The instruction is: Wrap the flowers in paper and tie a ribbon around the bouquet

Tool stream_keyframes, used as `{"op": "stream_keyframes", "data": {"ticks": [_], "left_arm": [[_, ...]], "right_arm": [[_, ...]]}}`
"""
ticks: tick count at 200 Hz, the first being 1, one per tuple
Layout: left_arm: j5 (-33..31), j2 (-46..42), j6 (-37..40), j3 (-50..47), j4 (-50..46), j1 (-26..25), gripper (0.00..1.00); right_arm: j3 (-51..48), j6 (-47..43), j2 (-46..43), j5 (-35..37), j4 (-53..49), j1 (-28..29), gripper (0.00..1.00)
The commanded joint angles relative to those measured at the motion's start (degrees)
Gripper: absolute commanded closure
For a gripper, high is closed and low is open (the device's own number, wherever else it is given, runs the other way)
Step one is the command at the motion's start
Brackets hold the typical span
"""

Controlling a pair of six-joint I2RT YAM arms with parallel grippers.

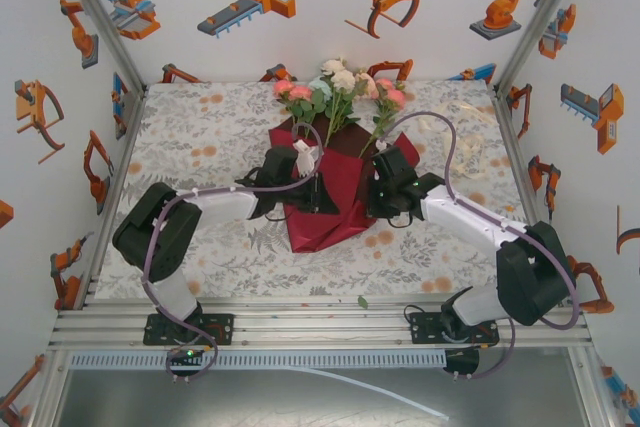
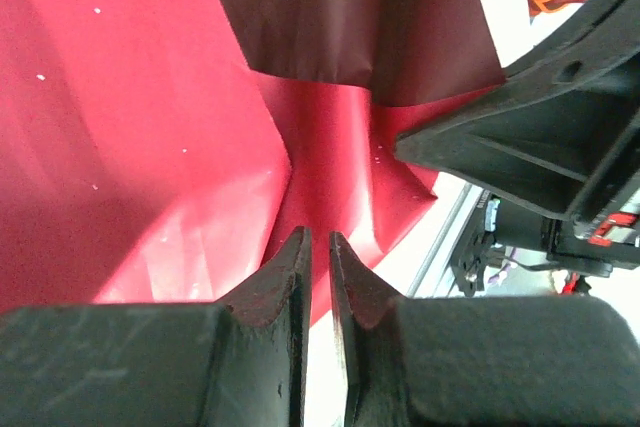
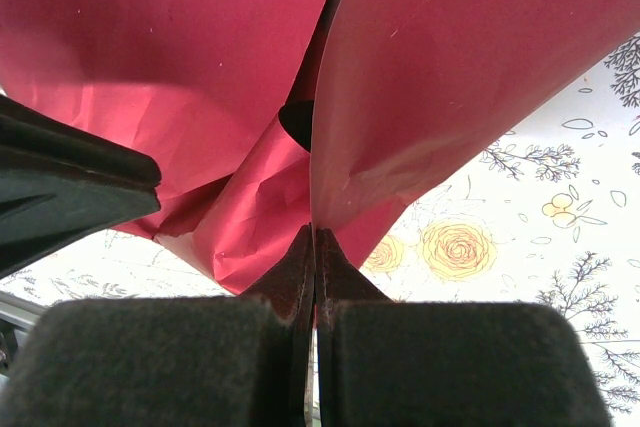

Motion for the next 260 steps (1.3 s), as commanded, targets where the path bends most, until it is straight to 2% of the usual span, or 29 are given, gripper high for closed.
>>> {"op": "stream_keyframes", "data": {"ticks": [1,37,74,95,166,216,231,260], "left_arm": [[3.22,-2.00,0.28,0.96,0.63,-1.64,0.83],[0.44,-0.07,1.56,2.05,-2.71,-3.45,0.90],[1.79,6.35,1.94,5.28,-4.60,-6.07,0.90],[-0.01,9.22,2.08,7.69,-9.72,-6.78,0.91],[-0.51,10.79,5.91,8.29,-12.21,-8.38,0.91],[-0.98,11.92,5.25,8.45,-11.13,-8.38,0.90],[-1.39,11.50,5.10,8.53,-10.95,-8.29,0.87],[-1.11,8.38,3.75,8.34,-9.61,-7.89,0.81]], "right_arm": [[-0.83,0.71,-0.77,0.56,-0.79,-0.06,1.00],[-0.72,0.71,-0.85,0.67,-0.83,-0.05,1.00],[0.12,0.77,-1.06,-0.29,-1.34,-0.03,0.99],[0.35,1.14,-2.09,-0.78,-1.71,-0.05,0.99],[0.26,3.55,-2.11,-6.33,3.68,-0.06,1.00],[-0.95,6.72,-1.16,-12.74,12.30,-0.06,1.00],[-1.15,7.13,0.66,-14.13,12.76,-0.06,1.00],[-1.72,5.71,1.04,-11.62,10.96,-0.31,1.00]]}}
